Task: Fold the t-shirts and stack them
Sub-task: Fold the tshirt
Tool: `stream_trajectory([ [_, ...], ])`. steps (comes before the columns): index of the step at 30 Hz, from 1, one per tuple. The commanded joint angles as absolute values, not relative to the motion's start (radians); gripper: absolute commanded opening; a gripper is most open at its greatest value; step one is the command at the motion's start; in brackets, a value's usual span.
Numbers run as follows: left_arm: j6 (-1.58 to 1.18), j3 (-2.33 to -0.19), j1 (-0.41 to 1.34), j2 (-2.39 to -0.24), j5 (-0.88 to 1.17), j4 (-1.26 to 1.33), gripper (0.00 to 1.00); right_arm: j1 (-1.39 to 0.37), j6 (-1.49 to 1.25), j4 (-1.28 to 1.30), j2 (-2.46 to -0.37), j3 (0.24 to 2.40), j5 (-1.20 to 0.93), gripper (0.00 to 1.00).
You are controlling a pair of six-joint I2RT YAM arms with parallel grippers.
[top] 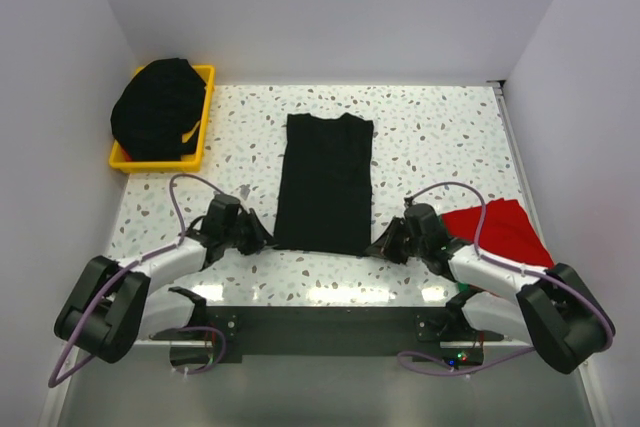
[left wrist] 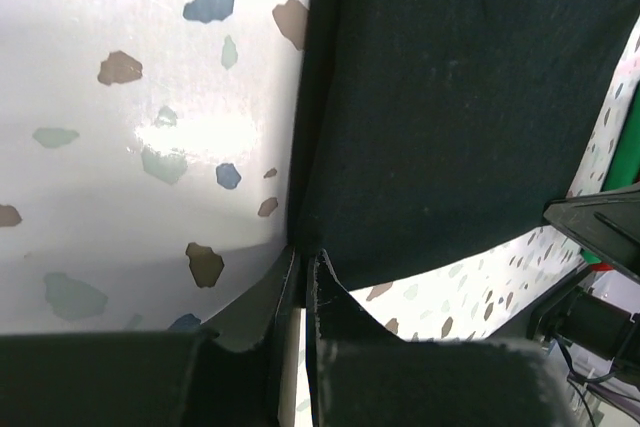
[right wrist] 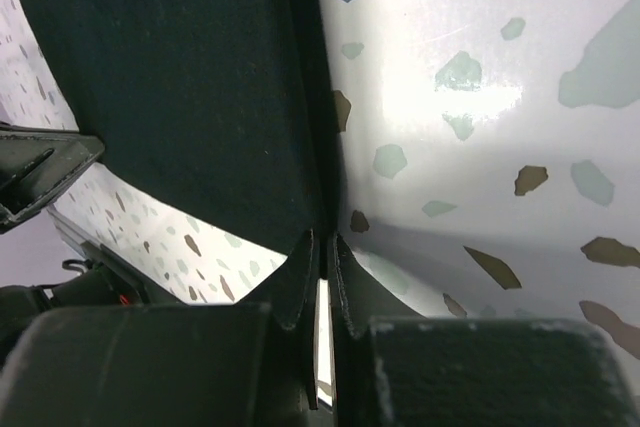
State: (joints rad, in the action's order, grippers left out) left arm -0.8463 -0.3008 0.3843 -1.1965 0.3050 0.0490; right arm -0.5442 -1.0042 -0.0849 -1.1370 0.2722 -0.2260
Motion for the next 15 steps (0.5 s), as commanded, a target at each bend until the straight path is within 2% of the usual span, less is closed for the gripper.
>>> stream_trajectory([
  [1,-0.831,-0.27,0.399,-1.178,0.261,-0.063,0.03,-0.548,-0.971,-0.031,-1.097,0.253,-0.206,0.0],
  [4,-0.841,-0.255,0.411,-1.154,0.259,-0.071,0.0,-0.549,-0.965,-0.011,-1.059,0.233,-0.215,0.0],
  [15,-0.876,-0.173,0.454,-0.985,0.267,-0.126,0.0,-0.549,-0.95,0.152,-0.82,0.181,-0.244,0.0],
])
